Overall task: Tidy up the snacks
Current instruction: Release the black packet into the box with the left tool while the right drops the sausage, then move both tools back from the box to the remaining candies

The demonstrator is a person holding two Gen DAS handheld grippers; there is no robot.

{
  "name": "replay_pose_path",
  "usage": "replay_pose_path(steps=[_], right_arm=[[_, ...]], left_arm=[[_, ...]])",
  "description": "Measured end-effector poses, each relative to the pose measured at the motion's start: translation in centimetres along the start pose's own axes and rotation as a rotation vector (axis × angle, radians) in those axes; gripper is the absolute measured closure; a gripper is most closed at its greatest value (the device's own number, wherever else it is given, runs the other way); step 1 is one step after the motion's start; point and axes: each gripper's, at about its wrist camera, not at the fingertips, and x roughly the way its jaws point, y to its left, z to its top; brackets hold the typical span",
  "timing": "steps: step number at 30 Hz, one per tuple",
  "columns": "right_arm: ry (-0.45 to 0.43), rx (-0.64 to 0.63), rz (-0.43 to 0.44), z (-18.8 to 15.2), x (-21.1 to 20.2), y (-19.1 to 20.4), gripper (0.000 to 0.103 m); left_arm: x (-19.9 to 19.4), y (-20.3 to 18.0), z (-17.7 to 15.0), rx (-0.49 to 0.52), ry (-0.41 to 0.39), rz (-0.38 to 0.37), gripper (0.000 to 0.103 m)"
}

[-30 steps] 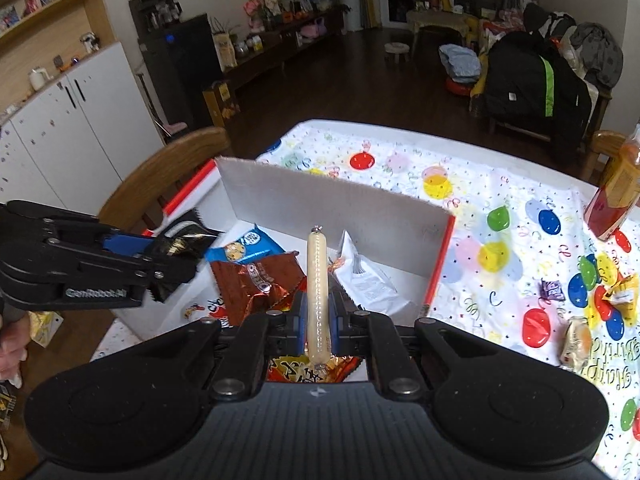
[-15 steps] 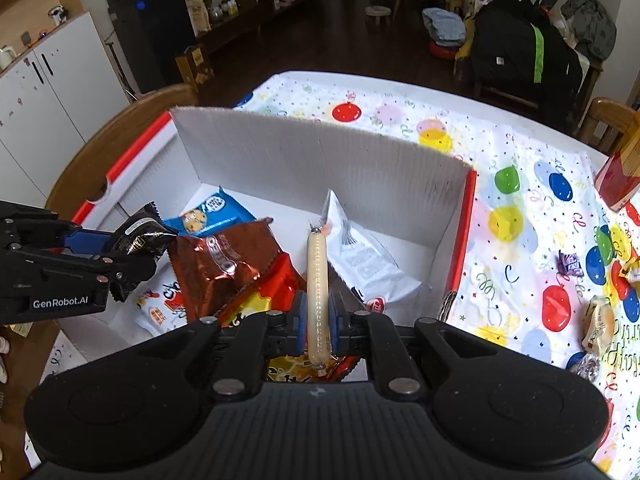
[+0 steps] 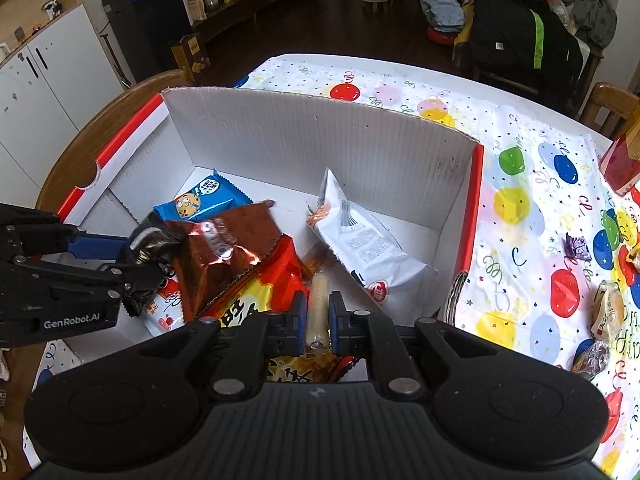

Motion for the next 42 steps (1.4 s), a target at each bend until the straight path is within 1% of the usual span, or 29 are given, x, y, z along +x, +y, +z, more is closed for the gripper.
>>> replay_pose_path(steps=[5, 9, 11, 13, 15, 17, 19, 20, 21, 22, 23, 24, 29, 34, 39, 42], right_arm=[[-0.001, 0.018, 0.016, -0.2, -0.5, -0.1, 0.092], [-0.005, 0.014, 0.014, -0.4, -1.2, 0.0, 0.091], [-0.013, 0.015, 0.021, -0.5, -1.8, 0.0, 0.091], [-0.024, 0.014, 0.029, -0.5, -2.4, 0.1, 0.091], [-0.032, 0.014, 0.032, -0.5, -3.0, 0.1, 0.091], [-0.036, 0.014, 0.028, -0.6, -3.5, 0.2, 0.086], [-0.052, 0.021, 0.026, -0.7, -4.2, 0.2, 0.073], [-0.061, 0.023, 0.024, -0.7, -4.5, 0.2, 0.069], [-0.070, 0.026, 0.021, -0.8, -4.8, 0.2, 0.056], [-0.084, 0.027, 0.018, -0.8, -5.2, 0.1, 0.041], [-0.097, 0.026, 0.015, -0.9, -5.6, 0.1, 0.036], [-0.109, 0.022, 0.012, -1.0, -6.0, 0.1, 0.035], [-0.135, 0.025, 0.022, -1.0, -7.6, -0.5, 0.034], [-0.163, 0.055, 0.033, -1.5, -9.3, -1.8, 0.029], [-0.185, 0.076, 0.040, -2.3, -11.2, -3.6, 0.028], [-0.204, 0.073, 0.033, -2.9, -12.5, -4.7, 0.027]], left_arm=[[-0.3, -0.3, -0.1, -0.001, -0.008, -0.008, 0.060], [-1.0, -0.6, -0.1, 0.005, -0.027, 0.001, 0.048], [-1.5, -0.6, 0.0, 0.004, -0.038, -0.002, 0.045], [-2.0, -0.7, 0.0, 0.006, -0.052, -0.004, 0.039], [-2.6, -0.8, 0.0, 0.012, -0.068, 0.002, 0.035], [-3.1, -0.9, 0.0, 0.013, -0.082, 0.001, 0.031], [-3.7, -1.0, 0.0, 0.009, -0.097, -0.001, 0.027], [-4.0, -1.0, 0.0, 0.008, -0.104, -0.003, 0.026], [-4.3, -1.1, 0.0, 0.006, -0.112, -0.004, 0.024], [-4.6, -1.1, 0.0, 0.006, -0.120, -0.006, 0.023], [-4.9, -1.3, 0.0, 0.008, -0.128, -0.007, 0.022], [-5.1, -1.4, 0.1, 0.009, -0.135, -0.007, 0.021], [-6.5, -2.1, 0.2, 0.013, -0.173, -0.014, 0.015], [-7.5, -3.1, 0.6, 0.018, -0.200, -0.030, 0.011], [-8.4, -4.9, 1.1, 0.031, -0.238, -0.031, 0.003], [-8.8, -6.4, 1.4, 0.039, -0.259, -0.039, 0.001]])
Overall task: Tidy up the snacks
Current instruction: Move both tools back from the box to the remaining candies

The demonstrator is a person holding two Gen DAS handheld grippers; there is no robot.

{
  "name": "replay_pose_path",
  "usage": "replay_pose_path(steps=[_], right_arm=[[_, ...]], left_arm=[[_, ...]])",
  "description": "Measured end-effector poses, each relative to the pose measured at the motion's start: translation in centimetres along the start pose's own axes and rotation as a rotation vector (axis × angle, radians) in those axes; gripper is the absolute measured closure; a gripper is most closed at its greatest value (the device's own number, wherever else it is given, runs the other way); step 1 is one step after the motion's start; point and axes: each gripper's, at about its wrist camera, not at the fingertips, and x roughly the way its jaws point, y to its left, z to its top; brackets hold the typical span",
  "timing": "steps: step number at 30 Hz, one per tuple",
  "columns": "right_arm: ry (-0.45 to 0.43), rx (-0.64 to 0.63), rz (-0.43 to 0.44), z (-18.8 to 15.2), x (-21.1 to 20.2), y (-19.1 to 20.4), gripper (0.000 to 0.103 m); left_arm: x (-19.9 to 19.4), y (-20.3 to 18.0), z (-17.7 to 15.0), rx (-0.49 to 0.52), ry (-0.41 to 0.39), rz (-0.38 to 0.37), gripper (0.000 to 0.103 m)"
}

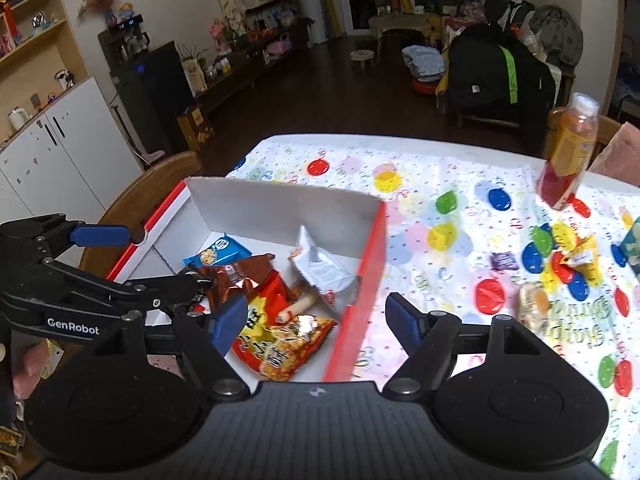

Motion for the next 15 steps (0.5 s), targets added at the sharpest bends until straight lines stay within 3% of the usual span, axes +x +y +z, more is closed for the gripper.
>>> replay_pose_path(steps=[4, 7, 15], right_arm=[[-0.017, -0.002, -0.018, -0.6, -1.7, -1.8, 0.026], [-0.027, 0.017, -0.012, -1.4, -2.9, -3.7, 0.020], [-0.017, 0.053, -0.056, -3.3, -5.2, -9.8, 0.020]], left_arm=[[-0.1, -2.3, 0.6, 0.015, -0.018, -0.015, 0.001], [0.1, -4.1, 0.8, 0.021, -0.027, -0.031, 0.001], [1.3, -9.5, 1.5, 0.024, -0.024, -0.063, 0.001]])
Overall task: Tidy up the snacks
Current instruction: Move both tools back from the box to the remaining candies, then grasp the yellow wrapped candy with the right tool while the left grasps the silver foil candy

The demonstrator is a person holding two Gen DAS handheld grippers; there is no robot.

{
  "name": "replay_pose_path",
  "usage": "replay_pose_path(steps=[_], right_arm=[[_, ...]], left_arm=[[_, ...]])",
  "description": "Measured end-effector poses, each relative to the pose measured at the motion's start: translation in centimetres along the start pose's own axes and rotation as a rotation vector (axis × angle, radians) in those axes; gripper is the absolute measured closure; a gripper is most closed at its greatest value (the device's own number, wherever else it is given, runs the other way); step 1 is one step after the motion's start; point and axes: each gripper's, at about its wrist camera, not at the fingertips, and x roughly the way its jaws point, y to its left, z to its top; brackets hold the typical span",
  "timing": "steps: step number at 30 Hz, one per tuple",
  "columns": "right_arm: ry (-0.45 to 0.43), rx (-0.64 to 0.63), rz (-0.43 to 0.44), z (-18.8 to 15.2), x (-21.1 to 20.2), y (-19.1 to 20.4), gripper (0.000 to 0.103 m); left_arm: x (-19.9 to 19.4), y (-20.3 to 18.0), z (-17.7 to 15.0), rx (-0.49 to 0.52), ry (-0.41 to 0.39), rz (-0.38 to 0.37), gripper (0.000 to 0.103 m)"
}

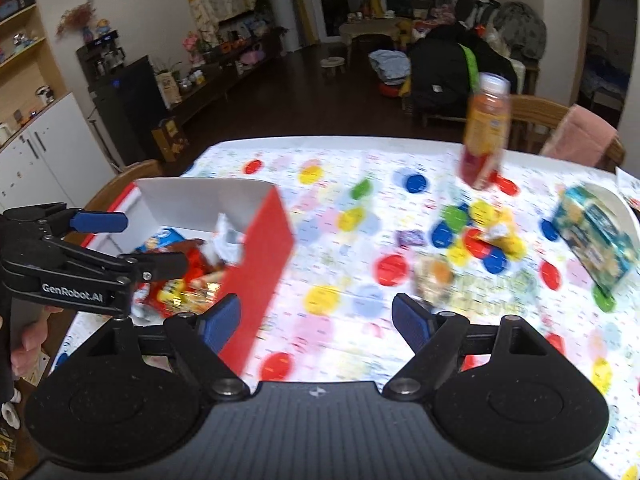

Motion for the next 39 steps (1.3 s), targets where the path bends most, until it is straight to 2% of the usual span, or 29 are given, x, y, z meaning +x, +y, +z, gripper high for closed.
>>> replay_pose_path(steps=[8, 18, 30, 39], right_arm=[[0.015, 0.013, -0.084, -0.8, -1.2, -7.6, 0.020], [0.058, 0.002, -0.109, -0.5, 1.0, -15.2, 0.020], [0.116, 0.008, -0.100, 3.2, 8.4, -20.7, 0.020], [0.169, -0.024, -0.071, 4.7, 14.2, -21.8, 0.020]], left_arm=[[2.6, -5.9, 0.8, 0.028, 0.000, -0.015, 0.001], [7.4, -11.7, 1.0, 0.045, 0.029, -0.018, 0.001], [13.2, -14.1, 0.3, 0.020, 0.111, -0.024, 0.008], [16.2, -14.6, -0.2, -0.001, 0.156, -0.038, 0.014]])
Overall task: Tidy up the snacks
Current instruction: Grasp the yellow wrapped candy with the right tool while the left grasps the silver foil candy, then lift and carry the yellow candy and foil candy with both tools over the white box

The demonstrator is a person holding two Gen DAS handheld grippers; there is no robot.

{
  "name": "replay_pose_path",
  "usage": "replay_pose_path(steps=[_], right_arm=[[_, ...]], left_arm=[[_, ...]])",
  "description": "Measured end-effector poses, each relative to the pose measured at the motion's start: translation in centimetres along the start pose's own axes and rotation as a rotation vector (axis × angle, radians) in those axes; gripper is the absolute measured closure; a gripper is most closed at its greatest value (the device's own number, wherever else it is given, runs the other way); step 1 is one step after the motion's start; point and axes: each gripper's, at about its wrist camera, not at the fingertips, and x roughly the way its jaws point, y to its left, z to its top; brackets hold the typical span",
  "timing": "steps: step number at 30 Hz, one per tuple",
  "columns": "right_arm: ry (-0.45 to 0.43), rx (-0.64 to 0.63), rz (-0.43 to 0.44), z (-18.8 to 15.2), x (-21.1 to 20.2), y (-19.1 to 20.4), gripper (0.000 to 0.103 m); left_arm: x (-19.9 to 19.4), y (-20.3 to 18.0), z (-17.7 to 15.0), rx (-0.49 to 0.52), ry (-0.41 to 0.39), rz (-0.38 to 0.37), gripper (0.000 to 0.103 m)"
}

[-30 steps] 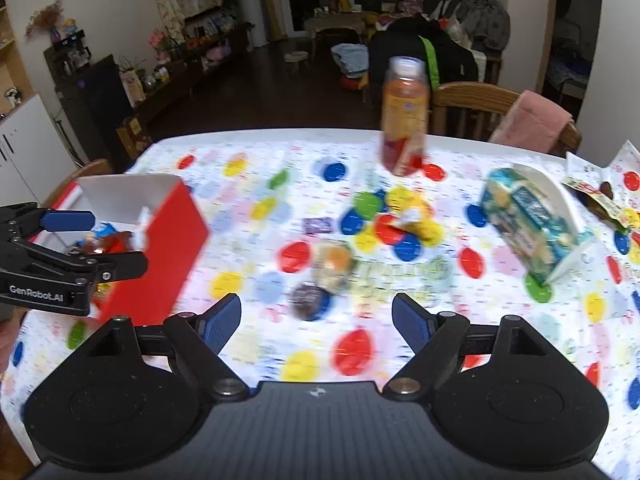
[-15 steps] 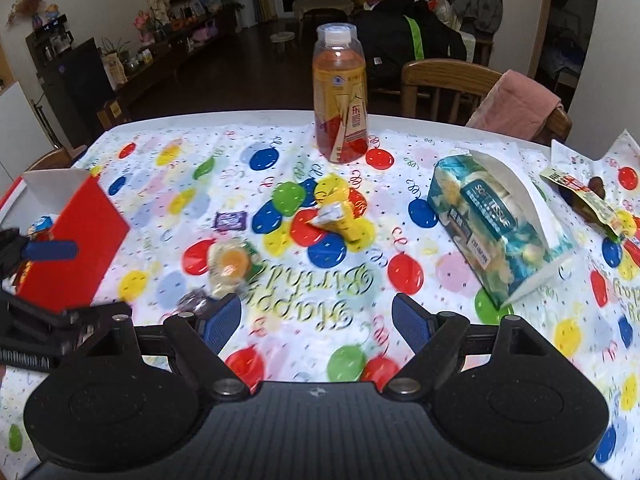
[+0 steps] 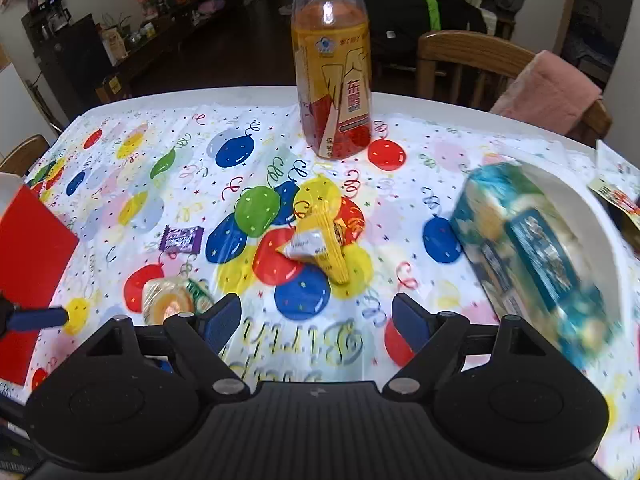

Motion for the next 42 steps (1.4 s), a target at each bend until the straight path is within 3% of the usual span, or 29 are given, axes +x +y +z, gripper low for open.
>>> replay_pose_path(steps=[12, 14, 16, 19, 22, 28, 42], right_arm=[[0.028, -0.036, 0.015, 3.0, 5.4, -0.1, 0.021], [0.029, -0.047, 0.015, 3.1, 6.0, 0.1, 0.028], [0.047, -0.052, 0.030, 3.2, 6.5, 0.2, 0.041], [0.049, -0.061, 0.026, 3.1, 7.0, 0.5, 0.042], [0.046, -0.074, 0.017, 3.0, 7.1, 0.7, 0.052], [0.034, -0.093, 0.011, 2.5, 6.8, 0.9, 0.055], [0.004, -0.073, 0.023, 0.5, 2.8, 1.7, 0.057]], left_arm=[[2.2, -0.8, 0.0, -0.002, 0.033, -0.009, 0.031], [2.5, -1.0, -0.1, -0.002, 0.043, -0.013, 0.037], [2.8, -1.1, -0.2, 0.002, 0.052, -0.017, 0.042], [3.1, -1.2, -0.3, 0.006, 0.059, -0.018, 0.049], [3.3, -1.2, -0.2, 0.002, 0.062, -0.029, 0.059], [3.4, -1.0, 0.1, -0.006, 0.062, -0.047, 0.077], [1.4, -0.5, -0.6, -0.038, 0.060, -0.054, 0.078]])
